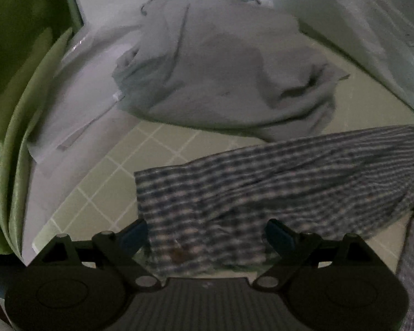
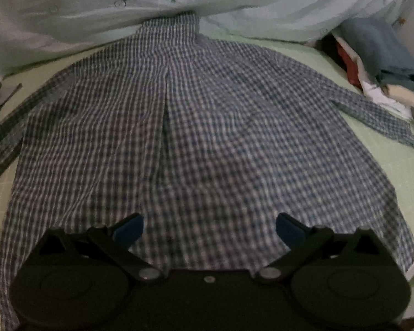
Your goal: Fold clothes
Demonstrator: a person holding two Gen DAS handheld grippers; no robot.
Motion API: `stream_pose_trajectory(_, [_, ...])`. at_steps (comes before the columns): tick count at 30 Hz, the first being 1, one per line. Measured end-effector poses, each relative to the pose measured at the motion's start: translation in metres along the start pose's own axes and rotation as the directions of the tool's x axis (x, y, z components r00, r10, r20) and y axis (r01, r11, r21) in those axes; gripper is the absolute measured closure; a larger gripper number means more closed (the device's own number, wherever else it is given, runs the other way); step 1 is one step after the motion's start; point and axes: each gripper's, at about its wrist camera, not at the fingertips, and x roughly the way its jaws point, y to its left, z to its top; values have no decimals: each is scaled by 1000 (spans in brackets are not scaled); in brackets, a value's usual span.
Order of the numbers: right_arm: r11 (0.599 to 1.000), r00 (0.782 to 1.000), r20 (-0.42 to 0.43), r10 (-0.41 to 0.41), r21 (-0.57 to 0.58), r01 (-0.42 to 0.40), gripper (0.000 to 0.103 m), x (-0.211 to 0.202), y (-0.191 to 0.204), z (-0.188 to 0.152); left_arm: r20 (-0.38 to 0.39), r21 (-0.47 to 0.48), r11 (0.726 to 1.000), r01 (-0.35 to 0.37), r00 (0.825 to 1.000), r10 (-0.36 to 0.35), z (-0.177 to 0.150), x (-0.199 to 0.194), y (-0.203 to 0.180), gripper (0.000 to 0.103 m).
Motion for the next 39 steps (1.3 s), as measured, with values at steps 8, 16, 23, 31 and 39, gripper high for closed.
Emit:
stream_pose_trajectory(8, [1000, 1000, 6, -26, 6, 26, 0, -3, 18, 6, -35, 33, 999, 16, 999, -15, 3, 18, 3, 7])
stream_pose_trajectory(16, [998, 998, -1, -57, 16, 57, 0, -5, 16, 5, -17, 123, 992, -6, 1000, 8, 1, 12, -6, 33])
stream_pose_trajectory(23, [997, 999, 21, -40, 63, 39, 0, -2, -19, 13, 17, 68, 996, 65, 998, -66, 4, -3, -18, 89])
stream_pose_trajectory(31, [992, 999, 36, -27, 125, 23, 0, 0, -76, 18, 101, 166, 967, 193, 972, -212, -5, -50, -106, 90])
stream_pose_trajectory(39, [978, 998, 51, -31, 206, 20, 0, -4, -135, 16, 3, 358, 837, 413, 896, -444, -68, -94, -240, 69])
